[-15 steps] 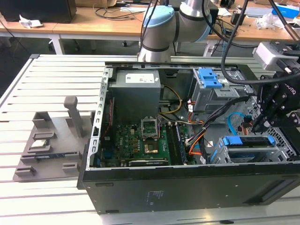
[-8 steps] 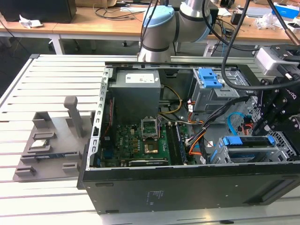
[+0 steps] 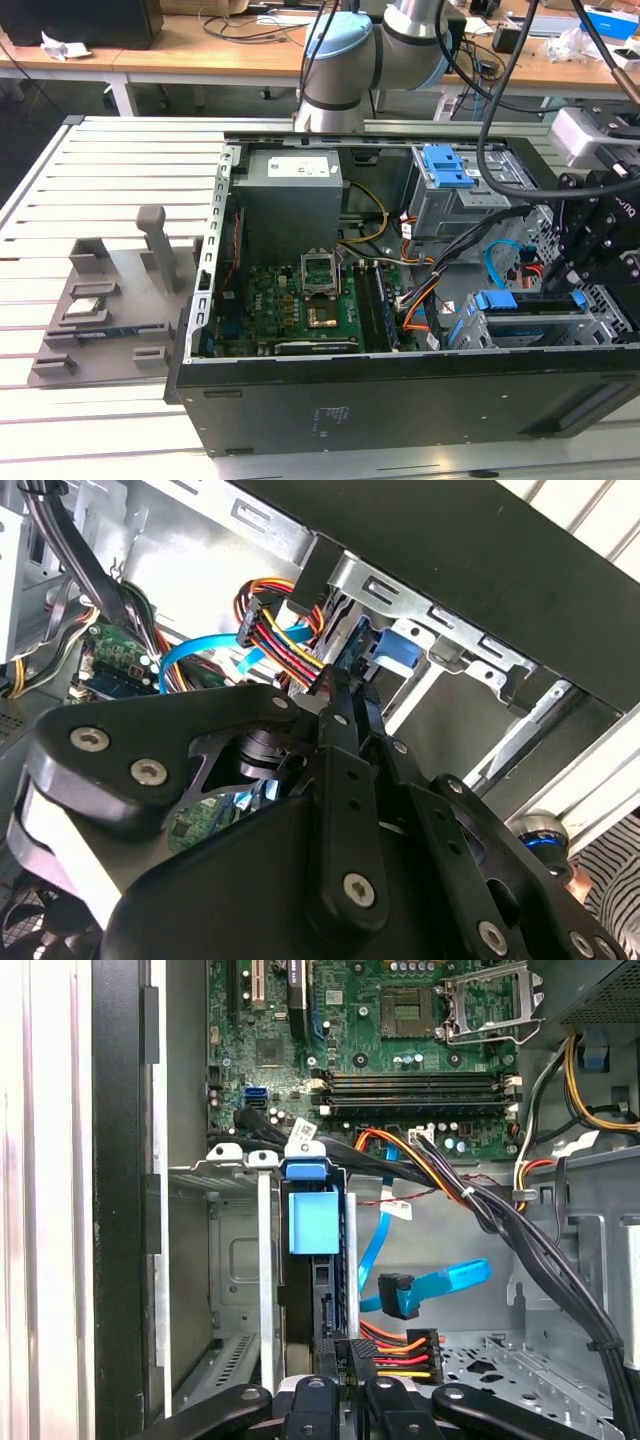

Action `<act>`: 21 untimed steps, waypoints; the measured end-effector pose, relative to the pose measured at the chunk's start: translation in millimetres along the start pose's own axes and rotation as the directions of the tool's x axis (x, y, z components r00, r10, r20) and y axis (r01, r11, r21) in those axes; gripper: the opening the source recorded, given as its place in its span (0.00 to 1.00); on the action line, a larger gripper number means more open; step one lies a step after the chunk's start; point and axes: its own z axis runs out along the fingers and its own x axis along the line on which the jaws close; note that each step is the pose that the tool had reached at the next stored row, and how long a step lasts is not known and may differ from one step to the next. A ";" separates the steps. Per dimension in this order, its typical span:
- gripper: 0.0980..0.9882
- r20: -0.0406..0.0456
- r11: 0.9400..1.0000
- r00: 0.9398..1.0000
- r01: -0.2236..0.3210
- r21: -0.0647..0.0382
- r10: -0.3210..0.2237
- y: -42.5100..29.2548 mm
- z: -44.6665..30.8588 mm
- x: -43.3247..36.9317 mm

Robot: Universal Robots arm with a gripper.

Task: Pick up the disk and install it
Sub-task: 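Insert the first disk wire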

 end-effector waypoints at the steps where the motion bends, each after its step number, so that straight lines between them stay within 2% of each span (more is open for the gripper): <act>1: 0.08 0.000 1.000 1.000 -0.003 0.000 0.003 -0.1 0.3 0.2; 6: 0.08 0.000 1.000 1.000 -0.008 0.000 0.008 -1.1 0.9 3.3; 21: 0.08 0.001 1.000 1.000 -0.028 0.000 0.028 -2.5 8.3 3.7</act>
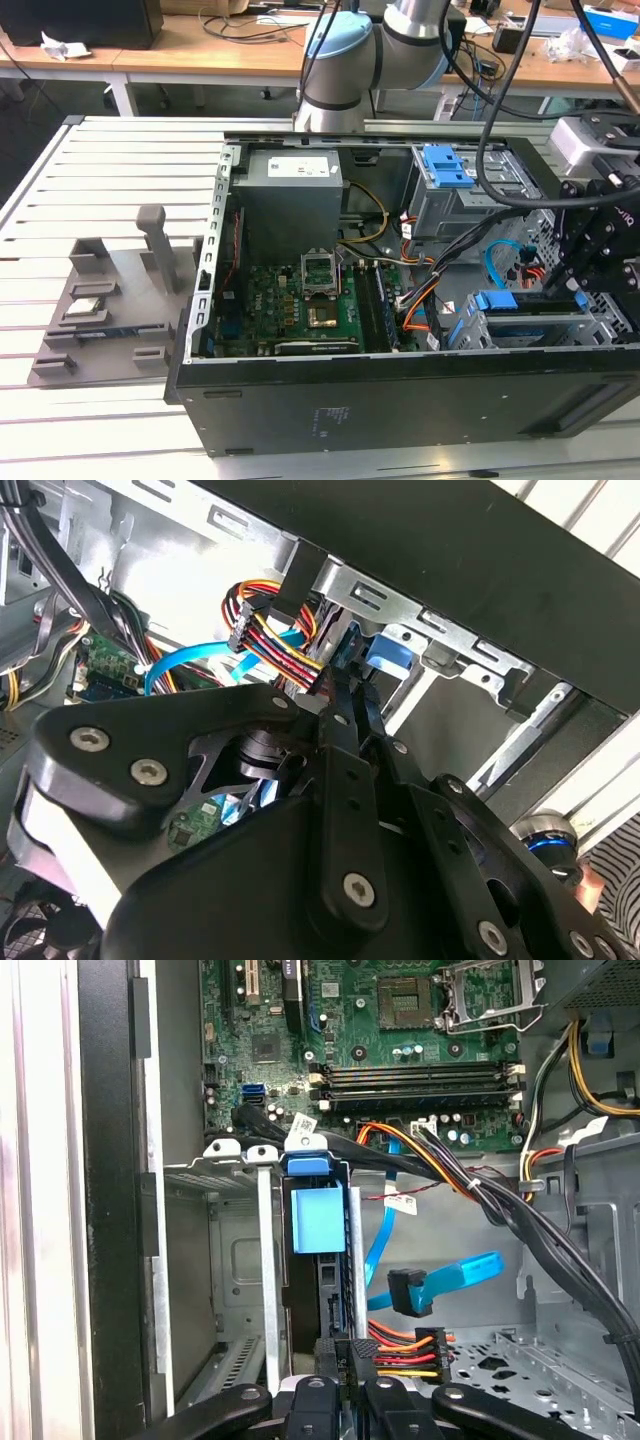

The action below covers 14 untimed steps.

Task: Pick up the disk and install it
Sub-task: 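Insert the first disk wire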

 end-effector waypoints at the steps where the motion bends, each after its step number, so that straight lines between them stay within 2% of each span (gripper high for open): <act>1: 0.08 0.000 1.000 1.000 0.000 0.000 0.000 0.0 0.1 0.0; 2: 0.09 0.002 1.000 1.000 0.000 0.000 0.000 -0.1 0.8 -0.1; 3: 0.16 0.001 1.000 1.000 0.000 0.000 0.000 0.2 -3.4 0.0; 4: 0.16 0.000 1.000 1.000 0.000 0.000 0.000 0.7 -13.2 -0.7; 5: 0.16 0.000 1.000 1.000 0.000 0.000 0.000 1.1 -19.7 -1.9; 6: 0.15 0.000 1.000 1.000 0.000 0.000 0.000 1.5 -26.7 -4.7; 7: 0.07 0.000 1.000 1.000 0.000 0.000 0.000 1.8 -31.1 -6.2; 8: 0.07 0.000 1.000 1.000 0.000 0.000 0.000 2.1 -35.7 -7.4; 9: 0.01 -0.001 1.000 1.000 0.000 0.000 0.000 2.6 -44.0 -9.0; 10: 0.01 -0.001 1.000 1.000 0.000 0.000 0.000 2.9 -50.0 -9.8; 12: 0.01 -0.001 1.000 1.000 0.000 0.000 0.000 3.1 -55.7 -9.8; 14: 0.01 -0.001 1.000 1.000 0.000 0.000 0.000 3.1 -56.4 -9.7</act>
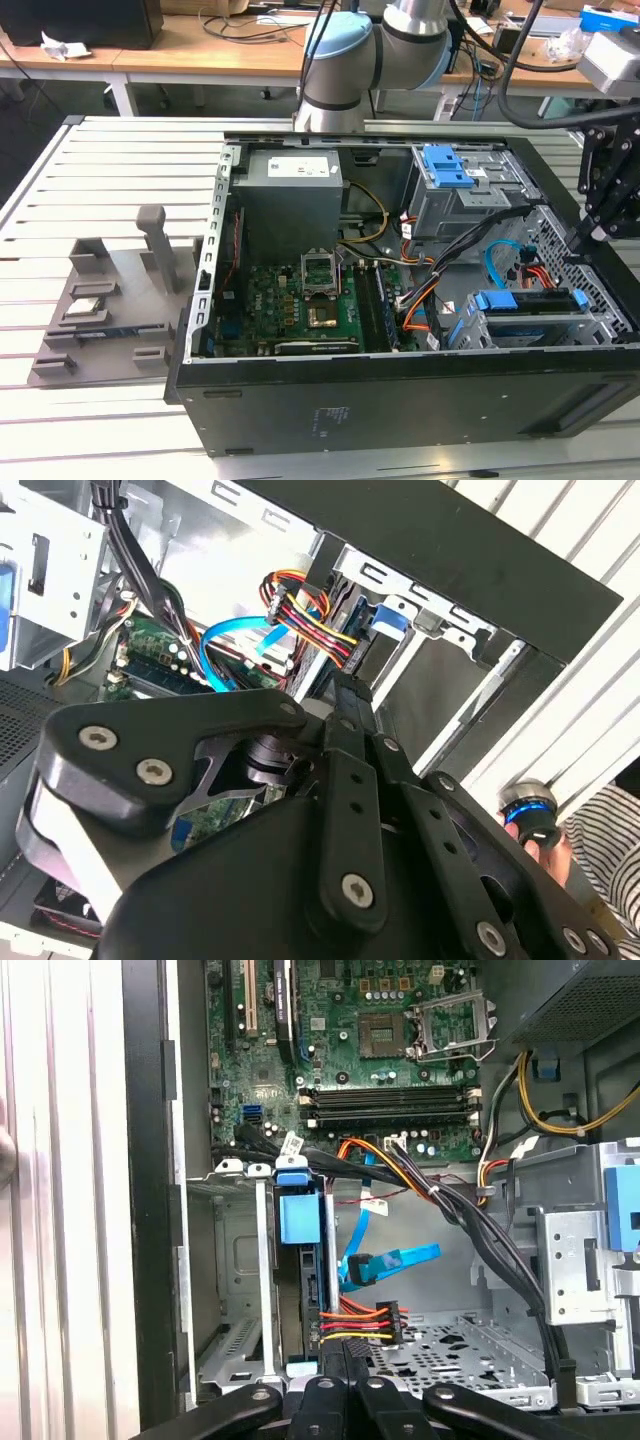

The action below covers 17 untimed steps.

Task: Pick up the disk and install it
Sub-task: 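Insert the first disk wire, then insert the second disk wire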

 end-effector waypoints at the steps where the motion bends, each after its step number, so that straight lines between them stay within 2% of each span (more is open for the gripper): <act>1: 0.01 0.000 1.000 1.000 0.000 0.000 0.000 0.0 0.0 0.0; 10: 0.01 0.000 1.000 1.000 0.000 0.000 0.000 0.1 -0.6 0.0; 12: 0.01 0.000 1.000 1.000 0.000 0.000 0.000 4.7 -0.2 0.2; 14: 0.01 0.000 1.000 1.000 0.000 0.000 0.000 12.3 0.8 -0.7; 17: 0.01 0.000 1.000 1.000 0.000 0.000 0.000 19.6 1.7 -6.4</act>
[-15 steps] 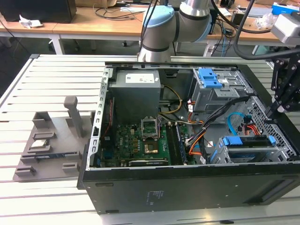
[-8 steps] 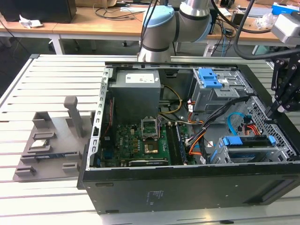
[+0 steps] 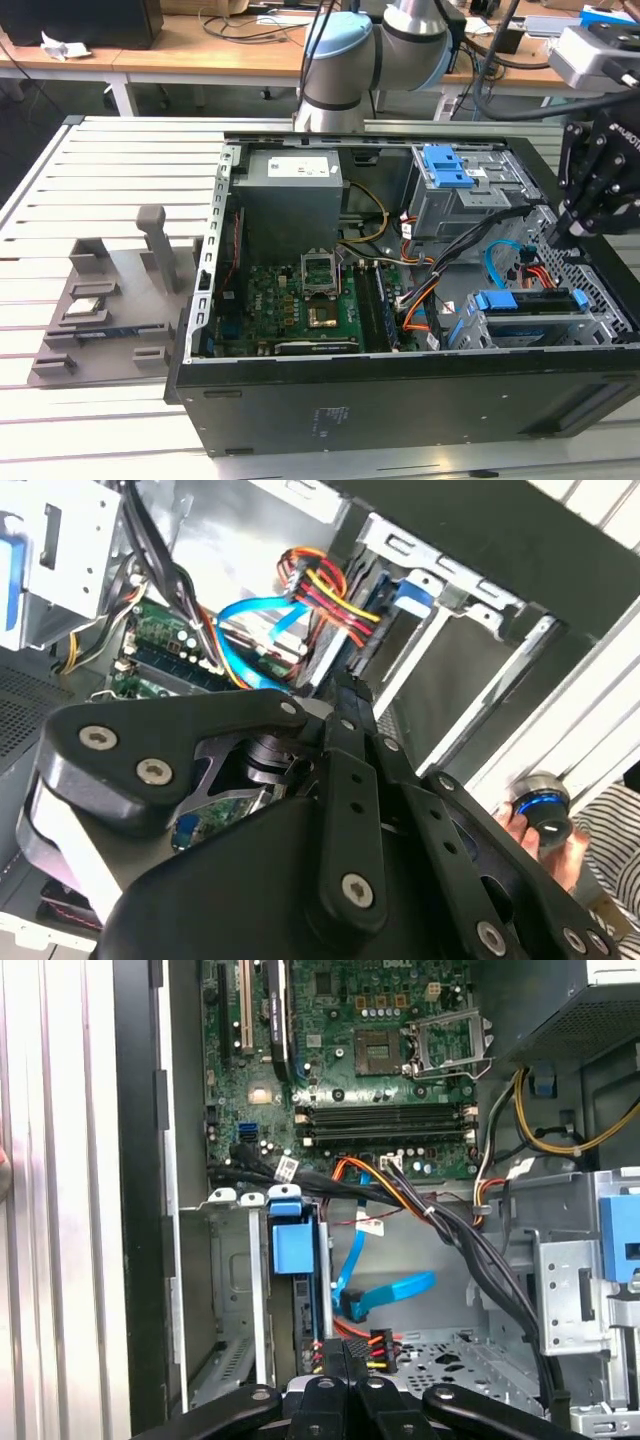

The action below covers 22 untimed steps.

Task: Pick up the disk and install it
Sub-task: 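Insert the second disk wire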

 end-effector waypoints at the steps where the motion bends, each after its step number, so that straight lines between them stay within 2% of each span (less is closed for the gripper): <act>1: 0.01 0.000 1.000 1.000 0.000 0.000 0.000 2.0 0.3 -0.6; 6: 0.01 0.000 1.000 1.000 0.000 0.000 0.000 14.1 6.0 -1.6; 9: 0.01 0.000 1.000 1.000 0.001 0.000 -0.001 16.0 7.2 -1.8; 10: 0.15 0.000 1.000 1.000 0.000 0.000 0.000 16.1 7.2 -1.8; 11: 0.23 0.000 1.000 1.000 0.000 0.000 0.000 16.2 7.3 -1.8; 14: 0.23 0.001 0.999 0.999 0.053 0.000 -0.053 17.0 10.6 -4.9; 15: 0.23 -0.001 0.998 0.998 0.070 0.000 -0.070 18.7 20.1 -4.6; 16: 0.07 -0.016 0.998 0.997 0.069 0.000 -0.069 17.5 23.7 10.9; 17: 0.07 -0.017 0.998 0.997 0.069 0.000 -0.069 14.2 30.2 12.3; 18: 0.07 -0.018 0.998 0.997 0.069 0.000 -0.069 12.1 33.5 12.2; 22: 0.07 -0.020 0.998 0.997 0.069 0.000 -0.069 7.9 37.9 11.9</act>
